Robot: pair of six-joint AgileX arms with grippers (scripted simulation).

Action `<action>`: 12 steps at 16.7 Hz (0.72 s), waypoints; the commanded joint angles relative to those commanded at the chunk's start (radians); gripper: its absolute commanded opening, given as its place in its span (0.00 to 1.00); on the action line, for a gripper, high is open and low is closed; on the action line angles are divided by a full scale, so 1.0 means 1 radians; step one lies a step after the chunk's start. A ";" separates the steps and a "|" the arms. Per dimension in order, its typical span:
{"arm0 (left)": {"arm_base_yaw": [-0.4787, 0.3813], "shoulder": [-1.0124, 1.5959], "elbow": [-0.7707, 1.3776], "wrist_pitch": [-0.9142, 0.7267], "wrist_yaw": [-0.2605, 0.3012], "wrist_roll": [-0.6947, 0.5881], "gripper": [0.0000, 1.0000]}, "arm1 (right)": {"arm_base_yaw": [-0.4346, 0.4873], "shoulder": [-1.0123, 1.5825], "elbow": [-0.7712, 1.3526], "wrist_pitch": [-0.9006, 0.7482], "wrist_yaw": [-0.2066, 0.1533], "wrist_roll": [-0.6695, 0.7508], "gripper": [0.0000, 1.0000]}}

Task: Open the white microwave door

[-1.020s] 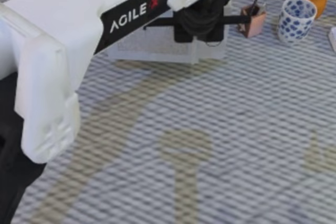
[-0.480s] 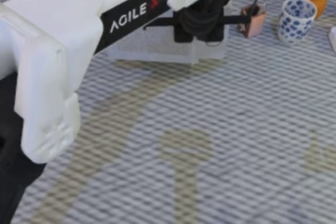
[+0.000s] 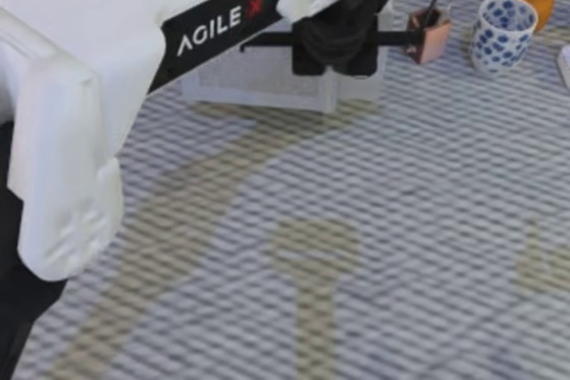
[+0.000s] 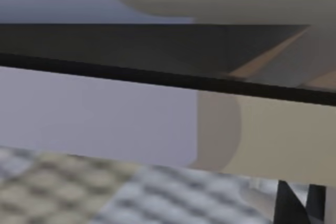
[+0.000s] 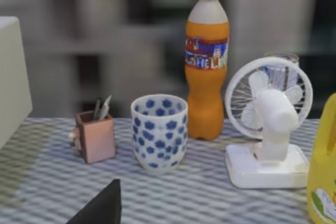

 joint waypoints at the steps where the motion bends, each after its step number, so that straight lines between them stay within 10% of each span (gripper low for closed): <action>1: 0.002 -0.020 -0.033 0.018 0.005 0.013 0.00 | 0.000 0.000 0.000 0.000 0.000 0.000 1.00; 12: 0.005 -0.068 -0.110 0.063 0.020 0.049 0.00 | 0.000 0.000 0.000 0.000 0.000 0.000 1.00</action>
